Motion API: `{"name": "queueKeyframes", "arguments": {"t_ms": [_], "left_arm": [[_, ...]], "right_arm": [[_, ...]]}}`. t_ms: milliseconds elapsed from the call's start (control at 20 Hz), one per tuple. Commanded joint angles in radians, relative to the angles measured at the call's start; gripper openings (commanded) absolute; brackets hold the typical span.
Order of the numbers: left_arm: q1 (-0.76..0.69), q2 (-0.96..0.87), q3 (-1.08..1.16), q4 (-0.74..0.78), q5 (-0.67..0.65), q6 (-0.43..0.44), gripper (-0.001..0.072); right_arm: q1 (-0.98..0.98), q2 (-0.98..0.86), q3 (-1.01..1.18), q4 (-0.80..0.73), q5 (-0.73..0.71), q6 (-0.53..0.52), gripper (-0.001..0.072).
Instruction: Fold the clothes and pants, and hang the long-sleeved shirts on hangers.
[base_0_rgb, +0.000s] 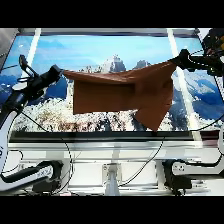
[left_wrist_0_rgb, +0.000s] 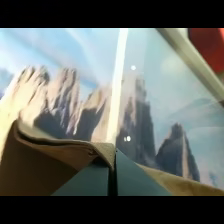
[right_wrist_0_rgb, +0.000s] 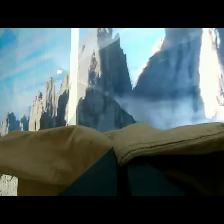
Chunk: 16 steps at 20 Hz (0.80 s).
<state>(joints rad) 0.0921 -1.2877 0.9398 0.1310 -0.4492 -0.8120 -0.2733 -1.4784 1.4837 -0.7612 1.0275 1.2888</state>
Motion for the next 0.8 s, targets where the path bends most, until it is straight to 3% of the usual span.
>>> {"name": "queueKeyframes", "arguments": {"t_ms": [0, 50, 200, 350, 500, 750], "left_arm": [[-0.005, 0.092, 0.054, -0.019, -0.046, 0.168, 0.0011], [-0.005, 0.154, 0.066, -0.005, -0.050, 0.212, 0.0010], [-0.005, 0.376, 0.087, 0.195, -0.048, 0.203, 0.0007], [-0.005, 0.629, 0.093, 0.497, -0.049, 0.009, 0.0006], [-0.005, 0.863, 0.096, 0.735, -0.049, -0.159, 0.0006], [-0.005, 1.144, 0.096, 0.843, -0.018, -0.178, 0.0008]], "right_arm": [[0.018, 0.021, 0.024, -0.014, 0.088, -0.032, 0.0014], [0.018, 0.049, 0.038, -0.023, 0.132, -0.059, 0.0014], [0.019, 0.191, 0.079, -0.086, 0.242, -0.101, 0.0013], [0.019, 0.403, 0.124, -0.202, 0.291, -0.106, 0.0013], [0.019, 0.625, 0.169, -0.216, 0.338, -0.105, 0.0013], [0.018, 0.943, 0.178, -0.219, 0.314, -0.104, 0.0013]]}}
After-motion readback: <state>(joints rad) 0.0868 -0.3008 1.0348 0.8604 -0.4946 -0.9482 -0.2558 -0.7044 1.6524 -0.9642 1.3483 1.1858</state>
